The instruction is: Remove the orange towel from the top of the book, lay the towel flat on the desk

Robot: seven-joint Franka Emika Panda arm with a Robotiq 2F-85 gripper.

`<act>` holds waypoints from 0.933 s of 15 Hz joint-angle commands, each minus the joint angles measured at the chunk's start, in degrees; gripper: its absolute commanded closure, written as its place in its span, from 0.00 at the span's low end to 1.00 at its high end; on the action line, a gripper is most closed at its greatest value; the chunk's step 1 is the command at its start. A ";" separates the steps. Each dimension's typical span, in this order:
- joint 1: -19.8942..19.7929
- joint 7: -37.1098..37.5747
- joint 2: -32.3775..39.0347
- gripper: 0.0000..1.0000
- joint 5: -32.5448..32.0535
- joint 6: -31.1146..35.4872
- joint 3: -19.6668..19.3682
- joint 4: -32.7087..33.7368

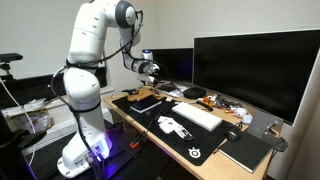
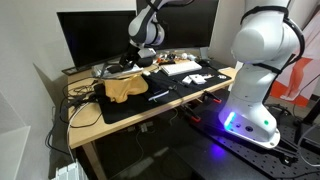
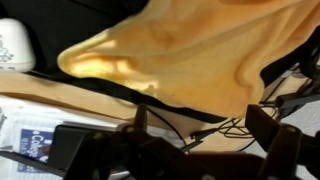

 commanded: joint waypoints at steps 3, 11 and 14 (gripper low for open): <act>-11.99 -6.49 -6.50 0.00 9.60 -0.22 16.76 -8.17; -24.88 -9.15 -14.30 0.00 19.65 -1.58 33.74 -15.28; -25.81 -8.55 -17.99 0.00 20.86 -1.04 36.21 -18.33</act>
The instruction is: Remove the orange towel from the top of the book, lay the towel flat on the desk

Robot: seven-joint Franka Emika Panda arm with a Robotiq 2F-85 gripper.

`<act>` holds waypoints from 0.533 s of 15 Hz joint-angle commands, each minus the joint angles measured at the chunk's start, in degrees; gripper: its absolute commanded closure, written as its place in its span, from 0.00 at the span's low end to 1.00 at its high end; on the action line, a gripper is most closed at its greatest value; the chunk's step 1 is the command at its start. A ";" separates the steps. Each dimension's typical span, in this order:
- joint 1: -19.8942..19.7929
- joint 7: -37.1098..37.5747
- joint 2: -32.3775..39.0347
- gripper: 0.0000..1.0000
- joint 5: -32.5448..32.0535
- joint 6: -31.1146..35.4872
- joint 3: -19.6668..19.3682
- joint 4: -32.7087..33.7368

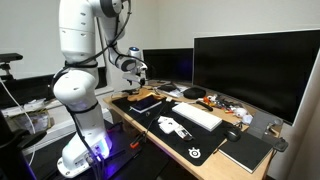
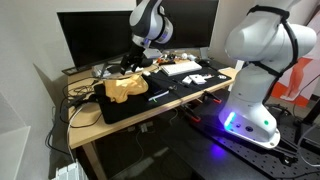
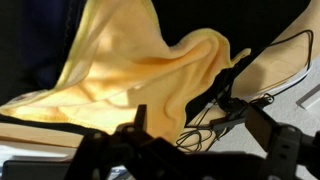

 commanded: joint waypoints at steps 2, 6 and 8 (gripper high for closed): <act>-1.08 0.99 -9.37 0.00 2.87 -0.04 3.65 -5.86; 0.67 2.83 -15.81 0.00 2.55 -0.05 4.09 -9.39; 1.33 4.31 -19.07 0.00 2.20 -0.30 4.28 -10.76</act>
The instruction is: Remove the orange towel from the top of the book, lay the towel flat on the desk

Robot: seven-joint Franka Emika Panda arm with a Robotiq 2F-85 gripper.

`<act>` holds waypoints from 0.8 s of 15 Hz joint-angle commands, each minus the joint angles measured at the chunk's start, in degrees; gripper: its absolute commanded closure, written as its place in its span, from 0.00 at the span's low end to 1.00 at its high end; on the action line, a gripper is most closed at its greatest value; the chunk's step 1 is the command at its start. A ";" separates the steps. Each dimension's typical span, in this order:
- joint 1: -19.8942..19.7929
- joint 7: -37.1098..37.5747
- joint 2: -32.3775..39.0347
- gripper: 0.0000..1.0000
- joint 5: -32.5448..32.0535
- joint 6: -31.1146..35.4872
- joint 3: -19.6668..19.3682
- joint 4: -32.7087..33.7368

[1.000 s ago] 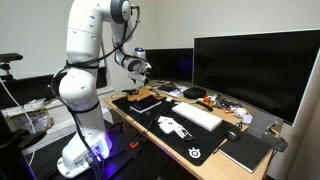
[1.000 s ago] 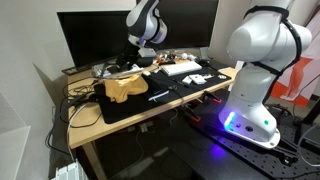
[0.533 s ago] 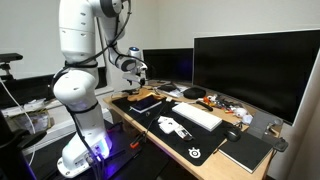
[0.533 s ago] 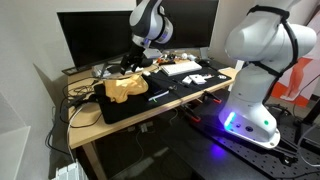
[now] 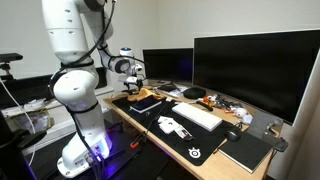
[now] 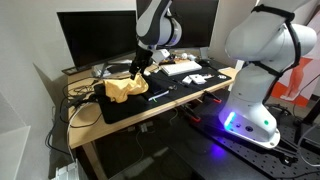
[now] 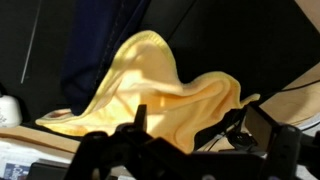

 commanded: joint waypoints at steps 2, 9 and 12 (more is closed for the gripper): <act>12.08 11.65 -9.01 0.00 -8.98 0.11 -10.83 -4.59; 9.57 10.19 -7.72 0.00 -8.53 -0.22 -8.46 -3.52; 9.49 10.16 -7.43 0.00 -8.53 -0.21 -8.57 -3.52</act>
